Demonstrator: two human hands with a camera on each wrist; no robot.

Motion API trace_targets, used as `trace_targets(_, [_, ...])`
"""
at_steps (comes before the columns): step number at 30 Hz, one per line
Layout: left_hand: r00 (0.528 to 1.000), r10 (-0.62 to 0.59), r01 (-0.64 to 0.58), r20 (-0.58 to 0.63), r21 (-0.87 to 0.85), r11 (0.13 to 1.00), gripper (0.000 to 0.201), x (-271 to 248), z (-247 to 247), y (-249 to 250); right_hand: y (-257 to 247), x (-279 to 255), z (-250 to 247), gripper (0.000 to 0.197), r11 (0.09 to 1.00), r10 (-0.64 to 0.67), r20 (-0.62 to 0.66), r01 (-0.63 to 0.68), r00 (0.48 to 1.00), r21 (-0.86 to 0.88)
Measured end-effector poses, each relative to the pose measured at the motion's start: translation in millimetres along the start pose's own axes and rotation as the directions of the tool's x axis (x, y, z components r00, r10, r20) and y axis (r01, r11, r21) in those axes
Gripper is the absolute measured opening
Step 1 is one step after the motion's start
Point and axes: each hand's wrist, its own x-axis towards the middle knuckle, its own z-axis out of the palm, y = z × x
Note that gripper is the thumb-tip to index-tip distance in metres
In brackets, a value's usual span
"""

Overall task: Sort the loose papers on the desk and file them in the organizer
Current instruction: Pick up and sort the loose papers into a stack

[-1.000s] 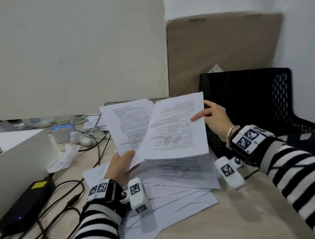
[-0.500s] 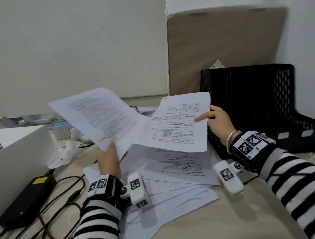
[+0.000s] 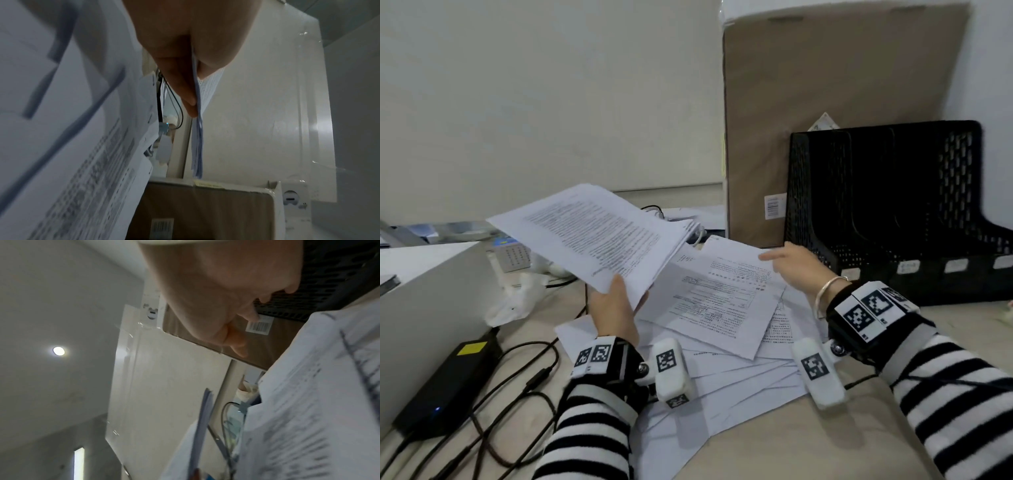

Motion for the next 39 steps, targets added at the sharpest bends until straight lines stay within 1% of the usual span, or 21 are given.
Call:
trace_targets(1, [0.999,-0.022,0.021,0.043,0.015,1.0,0.026,-2,3,-2,-7,-7,-1,0.03,0.993,-0.01,0.015,0.008,1.0,0.117])
trace_targets(3, [0.99,-0.075,0.072,0.121,0.035,0.997,0.022,-8,10,-4,-22,-22,0,0.047,0.951,0.022,0.126,-0.06,0.992,0.304])
trace_targets(6, [0.967,-0.114,0.098,0.23,0.08,0.992,0.018,-17,20,-10,-30,-34,10,0.07,0.931,0.032,0.275,-0.129,0.961,0.342])
trace_targets(7, [0.955,-0.118,0.092,0.274,0.107,0.99,0.02,-19,22,-11,-30,-35,14,0.068,0.927,0.017,0.3,-0.127,0.954,0.353])
trace_targets(10, [0.904,-0.129,0.05,0.408,0.198,0.979,0.018,-28,28,-18,-31,-39,27,0.039,0.879,-0.058,0.313,-0.1,0.948,0.465])
trace_targets(12, [0.876,-0.144,0.032,0.46,0.243,0.97,0.022,-32,33,-23,-29,-37,33,0.031,0.837,-0.077,0.268,-0.083,0.96,0.54])
trace_targets(14, [0.861,-0.166,0.042,0.48,0.257,0.965,0.03,-33,35,-28,-24,-32,36,0.023,0.803,-0.032,0.16,-0.07,0.987,0.592])
trace_targets(17, [0.787,-0.229,0.067,0.573,0.289,0.955,0.034,-33,37,-32,-14,-21,30,0.02,0.747,0.051,0.028,-0.056,0.998,0.663])
trace_targets(18, [0.773,-0.254,0.068,0.582,0.321,0.945,0.034,-33,38,-32,-13,-19,26,0.021,0.742,0.064,-0.018,-0.035,0.998,0.669])
trace_targets(19, [0.775,-0.271,0.072,0.571,0.347,0.935,0.037,-33,38,-32,-12,-18,20,0.023,0.745,0.068,-0.065,-0.007,0.996,0.667])
trace_targets(20, [0.794,-0.283,0.077,0.538,0.372,0.925,0.042,-30,37,-31,-10,-16,14,0.024,0.749,0.065,-0.107,0.022,0.992,0.662])
trace_targets(22, [0.873,-0.268,0.07,0.407,0.439,0.896,0.065,-20,33,-31,-6,-14,1,0.023,0.766,0.055,-0.171,0.068,0.984,0.64])
trace_targets(24, [0.957,-0.125,-0.011,0.263,0.463,0.886,0.082,-8,25,-26,-1,-13,-13,0.023,0.779,0.021,-0.189,0.102,0.982,0.618])
trace_targets(25, [0.975,-0.017,-0.086,0.221,0.451,0.889,0.086,-4,20,-21,1,-14,-20,0.025,0.785,-0.011,-0.181,0.12,0.983,0.608])
trace_targets(27, [0.961,0.191,-0.262,0.2,0.435,0.861,0.089,9,12,-12,3,-19,-33,0.028,0.821,-0.084,-0.138,0.147,0.987,0.552])
trace_targets(29, [0.933,0.286,-0.358,0.219,0.46,0.813,0.094,20,5,-5,7,-22,-43,0.028,0.871,-0.121,-0.079,0.144,0.989,0.47])
trace_targets(32, [0.917,0.285,-0.387,0.279,0.449,0.806,0.095,31,0,-4,12,-23,-47,0.024,0.922,-0.146,0.034,0.123,0.989,0.366])
trace_targets(33, [0.905,0.282,-0.402,0.318,0.429,0.809,0.087,29,1,-2,14,-23,-47,0.023,0.932,-0.149,0.062,0.119,0.987,0.344])
trace_targets(34, [0.897,0.279,-0.407,0.342,0.399,0.822,0.073,27,2,0,14,-24,-46,0.023,0.937,-0.156,0.079,0.121,0.985,0.328])
trace_targets(36, [0.9,0.27,-0.384,0.343,0.326,0.864,0.05,26,3,3,14,-24,-45,0.023,0.937,-0.167,0.082,0.133,0.982,0.322])
trace_targets(39, [0.91,0.287,-0.357,0.299,0.217,0.908,0.036,20,3,11,15,-22,-44,0.024,0.923,-0.168,0.068,0.133,0.983,0.361])
